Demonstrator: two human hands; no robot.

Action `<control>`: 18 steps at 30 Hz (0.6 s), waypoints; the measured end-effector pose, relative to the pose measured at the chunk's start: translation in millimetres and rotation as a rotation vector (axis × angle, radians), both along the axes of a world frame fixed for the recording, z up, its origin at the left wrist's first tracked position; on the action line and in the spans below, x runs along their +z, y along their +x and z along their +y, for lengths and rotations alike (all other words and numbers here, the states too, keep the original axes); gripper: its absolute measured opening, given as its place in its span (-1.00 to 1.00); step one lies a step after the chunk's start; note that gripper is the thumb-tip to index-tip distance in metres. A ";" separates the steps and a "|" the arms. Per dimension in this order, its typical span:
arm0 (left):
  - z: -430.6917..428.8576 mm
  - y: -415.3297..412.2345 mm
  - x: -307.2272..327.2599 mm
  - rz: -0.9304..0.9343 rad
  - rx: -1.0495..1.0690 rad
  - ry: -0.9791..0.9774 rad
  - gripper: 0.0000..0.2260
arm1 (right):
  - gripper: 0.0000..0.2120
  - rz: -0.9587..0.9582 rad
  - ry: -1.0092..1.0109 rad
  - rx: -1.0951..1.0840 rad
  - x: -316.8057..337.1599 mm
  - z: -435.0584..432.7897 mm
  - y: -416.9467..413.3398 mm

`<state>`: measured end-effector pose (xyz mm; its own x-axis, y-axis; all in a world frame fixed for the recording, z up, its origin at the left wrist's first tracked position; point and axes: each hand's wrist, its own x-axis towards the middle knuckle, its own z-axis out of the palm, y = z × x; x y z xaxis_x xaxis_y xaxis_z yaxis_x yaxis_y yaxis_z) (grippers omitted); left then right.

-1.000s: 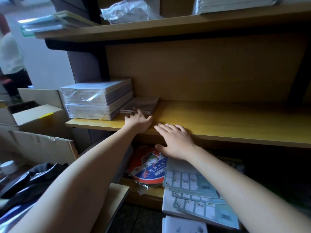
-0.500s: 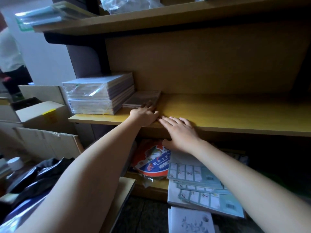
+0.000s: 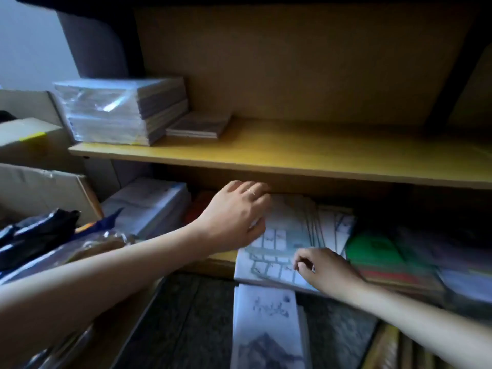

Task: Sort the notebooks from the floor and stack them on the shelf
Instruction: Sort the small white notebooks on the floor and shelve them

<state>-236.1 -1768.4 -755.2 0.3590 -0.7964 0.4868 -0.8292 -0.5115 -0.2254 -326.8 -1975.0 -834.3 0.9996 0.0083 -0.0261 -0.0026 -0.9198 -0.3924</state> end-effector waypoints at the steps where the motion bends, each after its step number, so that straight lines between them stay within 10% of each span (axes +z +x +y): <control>1: -0.8 -19.4 -16.9 -0.003 -0.050 0.069 -0.68 | -0.84 0.098 0.062 -0.059 -24.9 -8.7 -8.7; 6: 8.7 -82.7 -112.4 0.492 0.051 0.607 -0.65 | -0.86 0.503 0.359 -0.357 -114.3 -15.7 -52.6; 10: 23.1 -80.8 -171.0 1.046 0.190 0.679 -0.71 | -0.70 0.612 0.508 -0.405 -135.4 2.0 -61.7; 15: 13.7 -84.7 -198.1 1.316 0.570 0.219 -0.21 | -0.79 0.630 0.613 -0.408 -146.9 20.7 -59.8; 18: 5.5 -82.8 -204.0 1.468 0.629 -0.080 -0.53 | -0.71 0.610 0.660 -0.461 -151.5 23.5 -60.2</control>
<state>-318.9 -1762.9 -959.2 0.7781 -0.3383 -0.5292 0.0446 -0.8106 0.5838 -387.0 -1951.5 -985.9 0.7266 -0.1777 -0.6637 -0.6731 -0.3779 -0.6358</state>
